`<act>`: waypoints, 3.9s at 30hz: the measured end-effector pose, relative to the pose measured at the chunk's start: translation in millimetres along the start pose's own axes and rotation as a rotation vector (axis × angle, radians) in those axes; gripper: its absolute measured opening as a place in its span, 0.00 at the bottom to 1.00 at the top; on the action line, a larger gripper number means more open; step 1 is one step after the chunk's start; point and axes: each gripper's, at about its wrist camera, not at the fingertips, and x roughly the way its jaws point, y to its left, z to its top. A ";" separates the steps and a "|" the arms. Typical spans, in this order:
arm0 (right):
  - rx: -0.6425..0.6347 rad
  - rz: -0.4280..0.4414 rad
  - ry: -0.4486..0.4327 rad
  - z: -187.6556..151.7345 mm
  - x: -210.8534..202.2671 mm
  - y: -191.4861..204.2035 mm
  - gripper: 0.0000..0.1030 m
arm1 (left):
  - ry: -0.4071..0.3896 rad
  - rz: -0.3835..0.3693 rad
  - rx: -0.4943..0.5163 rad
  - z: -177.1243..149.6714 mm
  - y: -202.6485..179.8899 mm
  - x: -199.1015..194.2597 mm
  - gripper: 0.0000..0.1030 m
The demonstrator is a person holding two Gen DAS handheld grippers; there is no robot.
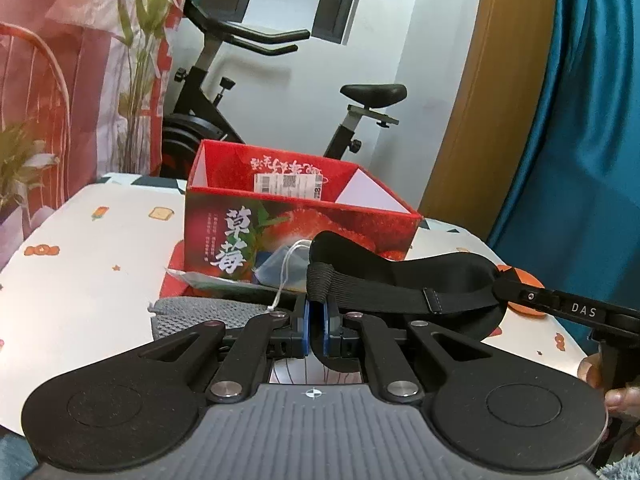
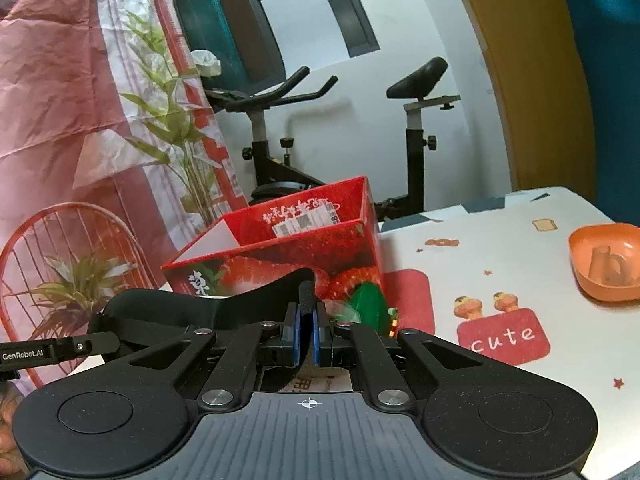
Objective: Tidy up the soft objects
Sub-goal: 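Lift the black eye mask with the left gripper over the red box, then open the left gripper to drop the eye mask into the box, then move the left tool back down toward the white surgical-mask bag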
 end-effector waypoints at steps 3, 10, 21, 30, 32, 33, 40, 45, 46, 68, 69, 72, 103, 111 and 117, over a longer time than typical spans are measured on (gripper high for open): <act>-0.021 0.002 -0.010 0.7 -0.8 4.2 0.05 | -0.019 0.013 0.007 -0.8 0.2 -4.0 0.07; -0.078 0.031 -0.040 17.9 2.8 15.6 0.05 | -0.075 0.017 0.036 28.8 4.5 -6.0 0.07; -0.132 0.065 -0.075 79.1 68.6 24.2 0.05 | -0.162 0.083 0.083 92.9 10.1 37.7 0.07; -0.143 0.010 -0.016 110.3 159.4 22.6 0.05 | -0.062 0.181 0.101 126.7 23.3 115.6 0.07; -0.157 -0.012 0.003 112.6 177.6 23.6 0.05 | -0.042 0.195 0.102 131.4 26.3 128.9 0.07; -0.164 -0.019 0.012 112.9 185.2 24.7 0.05 | -0.032 0.198 0.102 134.1 27.9 135.2 0.07; -0.184 -0.073 0.086 112.5 230.8 25.6 0.05 | 0.109 0.183 0.061 134.9 41.9 176.5 0.07; -0.187 -0.103 0.159 105.7 254.6 21.3 0.05 | 0.209 0.175 0.042 131.8 52.5 200.1 0.07; -0.184 -0.112 0.174 103.9 259.5 20.5 0.05 | 0.233 0.170 0.036 131.9 55.5 205.7 0.07; -0.161 -0.160 0.373 95.8 313.6 22.0 0.08 | 0.365 0.178 0.068 137.1 63.6 244.7 0.43; -0.174 -0.162 0.373 96.0 313.7 23.5 0.12 | 0.351 0.168 0.067 138.0 62.4 243.2 0.46; -0.190 -0.170 0.371 95.9 311.9 25.3 0.14 | 0.315 0.159 0.089 140.6 57.0 235.7 0.50; -0.131 -0.072 0.142 59.1 137.2 27.9 1.00 | 0.154 0.098 0.086 55.0 42.1 61.7 1.00; -0.146 -0.060 0.153 15.1 102.9 34.7 1.00 | 0.192 0.095 -0.006 8.6 47.3 40.5 1.00; -0.226 -0.089 0.203 -14.0 87.7 41.4 1.00 | 0.230 0.094 -0.012 -10.5 44.8 41.5 1.00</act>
